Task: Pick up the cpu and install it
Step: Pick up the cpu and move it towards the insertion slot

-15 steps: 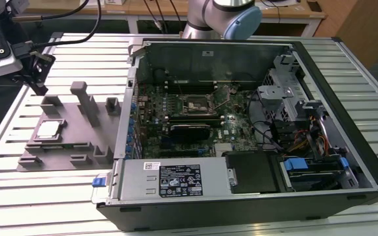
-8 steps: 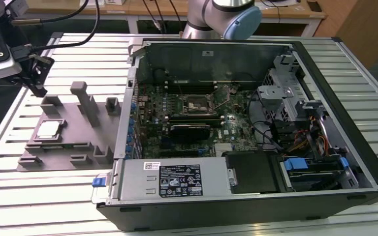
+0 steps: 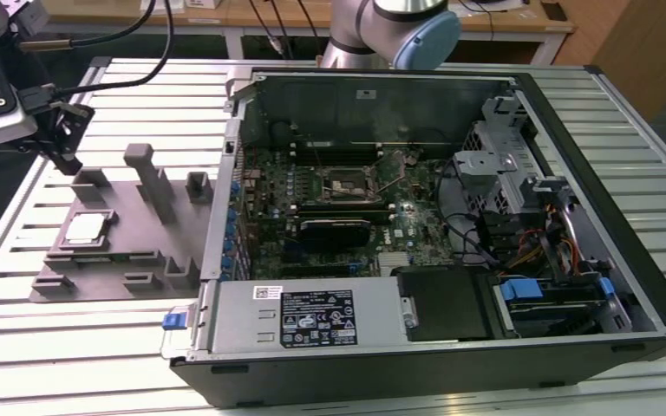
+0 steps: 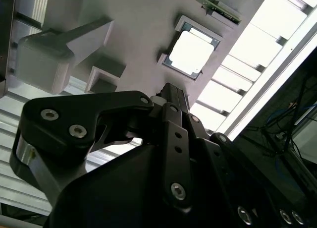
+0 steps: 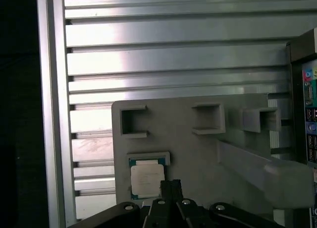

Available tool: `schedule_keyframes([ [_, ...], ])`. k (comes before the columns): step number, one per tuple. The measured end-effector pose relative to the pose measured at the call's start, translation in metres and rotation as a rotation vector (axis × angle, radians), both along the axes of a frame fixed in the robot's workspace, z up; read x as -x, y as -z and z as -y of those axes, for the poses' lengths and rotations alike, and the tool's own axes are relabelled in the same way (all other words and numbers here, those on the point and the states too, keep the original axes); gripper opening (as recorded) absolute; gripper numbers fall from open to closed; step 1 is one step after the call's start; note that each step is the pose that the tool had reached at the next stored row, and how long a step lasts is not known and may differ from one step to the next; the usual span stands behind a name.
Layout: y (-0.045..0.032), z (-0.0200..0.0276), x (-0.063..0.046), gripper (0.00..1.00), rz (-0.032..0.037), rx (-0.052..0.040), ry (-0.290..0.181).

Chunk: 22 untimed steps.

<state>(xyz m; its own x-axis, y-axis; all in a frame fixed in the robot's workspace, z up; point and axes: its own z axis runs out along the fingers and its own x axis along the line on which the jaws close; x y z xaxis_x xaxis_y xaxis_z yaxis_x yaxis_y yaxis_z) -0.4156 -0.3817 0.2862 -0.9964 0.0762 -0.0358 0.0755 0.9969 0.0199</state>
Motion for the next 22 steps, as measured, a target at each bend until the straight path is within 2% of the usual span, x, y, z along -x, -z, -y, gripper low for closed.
schedule_keyframes([
  [22, 0.0226, 0.0003, 0.01, 0.11, 0.0, 0.0012, 0.0],
])
